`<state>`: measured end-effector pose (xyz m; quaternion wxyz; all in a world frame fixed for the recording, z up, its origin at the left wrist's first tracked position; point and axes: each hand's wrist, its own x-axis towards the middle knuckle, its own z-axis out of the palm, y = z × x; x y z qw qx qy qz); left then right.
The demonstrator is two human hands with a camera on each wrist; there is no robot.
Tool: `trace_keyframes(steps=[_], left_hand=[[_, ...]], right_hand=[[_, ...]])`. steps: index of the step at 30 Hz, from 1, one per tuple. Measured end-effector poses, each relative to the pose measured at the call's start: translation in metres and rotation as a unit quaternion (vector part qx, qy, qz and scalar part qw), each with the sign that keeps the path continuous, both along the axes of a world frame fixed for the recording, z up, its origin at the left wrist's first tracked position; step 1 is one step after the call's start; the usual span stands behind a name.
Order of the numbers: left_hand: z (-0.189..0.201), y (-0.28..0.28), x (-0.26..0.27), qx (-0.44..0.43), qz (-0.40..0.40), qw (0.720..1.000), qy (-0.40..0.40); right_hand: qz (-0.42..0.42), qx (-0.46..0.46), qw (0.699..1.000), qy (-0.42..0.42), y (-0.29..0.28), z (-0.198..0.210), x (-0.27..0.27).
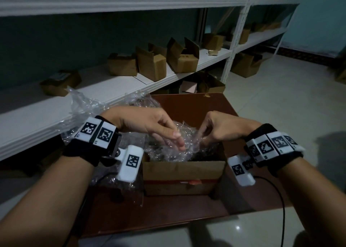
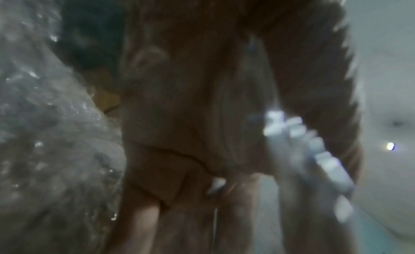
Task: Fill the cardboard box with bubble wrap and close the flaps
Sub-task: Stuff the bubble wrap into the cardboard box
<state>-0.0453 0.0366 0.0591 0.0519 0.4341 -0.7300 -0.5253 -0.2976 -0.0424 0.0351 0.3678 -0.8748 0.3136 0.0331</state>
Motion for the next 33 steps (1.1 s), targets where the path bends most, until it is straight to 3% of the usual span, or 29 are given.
trace_keyframes(steps=[4, 6, 12, 15, 21, 26, 29, 33], left_hand=[[-0.013, -0.003, -0.012, 0.031, -0.083, 0.988, -0.124], [-0.02, -0.005, -0.019, 0.031, -0.082, 0.984, -0.152], [-0.036, -0.011, -0.024, 0.038, -0.087, 0.982, -0.165], [-0.039, -0.01, -0.029, 0.021, -0.099, 0.98, -0.174], [-0.04, -0.01, -0.039, -0.059, -0.107, 0.97, -0.209], [-0.044, -0.009, -0.038, -0.047, -0.093, 0.978, -0.182], [-0.04, -0.007, -0.039, -0.046, -0.083, 0.98, -0.175], [-0.017, -0.001, -0.035, -0.105, -0.027, 0.975, -0.196]], right_hand=[[0.008, -0.014, 0.999, 0.049, 0.006, 0.003, 0.004], [0.019, -0.01, 0.998, 0.053, 0.012, 0.009, 0.004], [0.03, -0.044, 0.997, -0.047, 0.034, 0.031, 0.012], [0.048, -0.1, 0.993, 0.029, 0.038, 0.025, 0.023], [0.022, -0.076, 0.983, 0.166, 0.033, 0.003, 0.032], [0.003, -0.072, 0.962, 0.264, 0.032, -0.016, 0.05], [0.02, -0.04, 0.957, 0.287, 0.033, -0.029, 0.054], [0.031, 0.015, 0.956, 0.29, 0.034, -0.038, 0.052]])
